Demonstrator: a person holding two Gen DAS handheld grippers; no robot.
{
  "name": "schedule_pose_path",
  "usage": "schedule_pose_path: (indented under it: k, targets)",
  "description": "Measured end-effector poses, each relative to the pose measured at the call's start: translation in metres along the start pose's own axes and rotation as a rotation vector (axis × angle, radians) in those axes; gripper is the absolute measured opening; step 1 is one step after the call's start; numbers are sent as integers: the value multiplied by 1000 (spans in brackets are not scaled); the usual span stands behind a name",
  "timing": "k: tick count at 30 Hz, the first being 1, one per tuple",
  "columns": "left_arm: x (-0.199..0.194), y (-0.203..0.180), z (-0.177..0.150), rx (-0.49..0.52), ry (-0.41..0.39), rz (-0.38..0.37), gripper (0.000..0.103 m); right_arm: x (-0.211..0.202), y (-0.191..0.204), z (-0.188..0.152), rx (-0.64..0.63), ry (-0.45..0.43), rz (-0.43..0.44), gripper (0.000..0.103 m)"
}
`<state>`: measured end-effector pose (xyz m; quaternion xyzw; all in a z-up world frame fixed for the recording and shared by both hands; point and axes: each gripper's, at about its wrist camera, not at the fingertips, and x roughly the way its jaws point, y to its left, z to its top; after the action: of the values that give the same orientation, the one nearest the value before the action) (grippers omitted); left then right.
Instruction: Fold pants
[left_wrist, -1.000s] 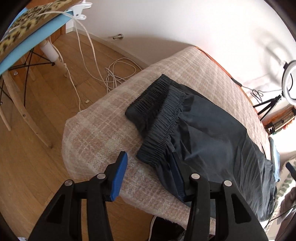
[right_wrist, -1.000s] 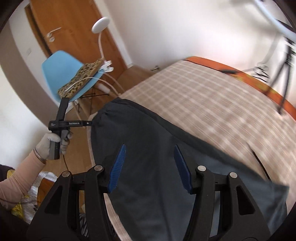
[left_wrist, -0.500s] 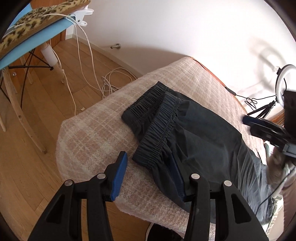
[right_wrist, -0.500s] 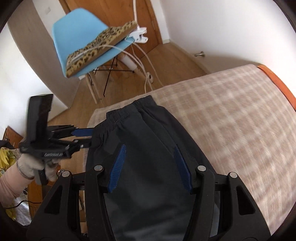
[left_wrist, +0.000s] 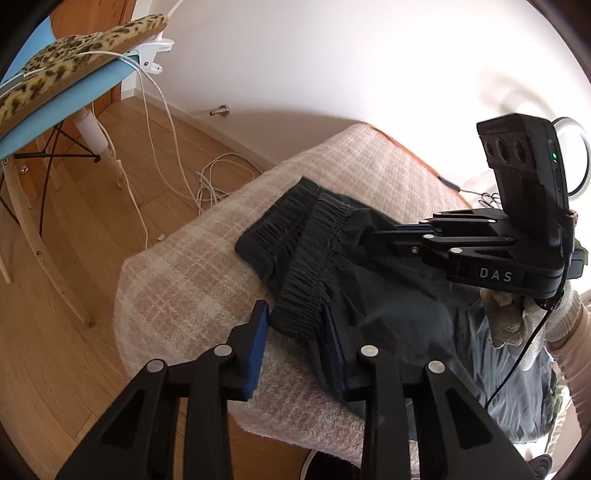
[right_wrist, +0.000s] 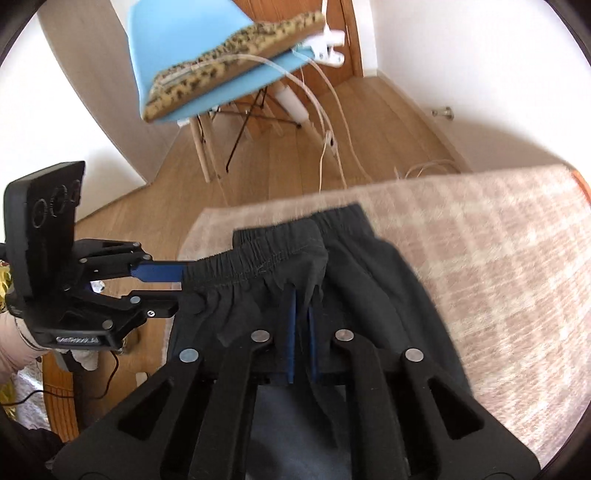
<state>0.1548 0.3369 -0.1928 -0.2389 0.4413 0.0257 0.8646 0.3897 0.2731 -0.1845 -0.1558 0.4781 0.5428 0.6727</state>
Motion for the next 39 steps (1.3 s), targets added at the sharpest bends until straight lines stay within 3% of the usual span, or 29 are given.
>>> schedule_pose_path:
  k: [8, 12, 18, 22, 24, 26, 29, 34, 37, 39]
  targets:
    - [-2, -11, 18, 76, -64, -11, 23, -17, -11, 26, 20, -81, -73, 4]
    - [4, -11, 36, 92, -81, 27, 23, 1, -19, 37, 25, -66, -96, 4]
    - [19, 5, 44, 79, -28, 50, 23, 26, -22, 32, 38, -11, -140, 5]
    - [21, 12, 38, 74, -4, 54, 23, 12, -24, 24, 107, -29, -157, 27]
    - [20, 13, 38, 71, 7, 63, 26, -4, -22, 15, 134, -62, -160, 46]
    - [17, 12, 38, 77, 13, 79, 31, -22, -21, 7, 169, -97, -158, 53]
    - [8, 6, 39, 93, 3, 123, 40, -59, -18, -14, 219, -153, -165, 56]
    - [-16, -12, 44, 146, -31, 154, 43, -128, -14, -69, 294, -233, -187, 65]
    - [-34, -36, 44, 212, -57, 158, 59, -170, -11, -109, 329, -262, -262, 67]
    - [-45, -55, 43, 257, -82, 160, 71, -197, -9, -137, 362, -280, -292, 76]
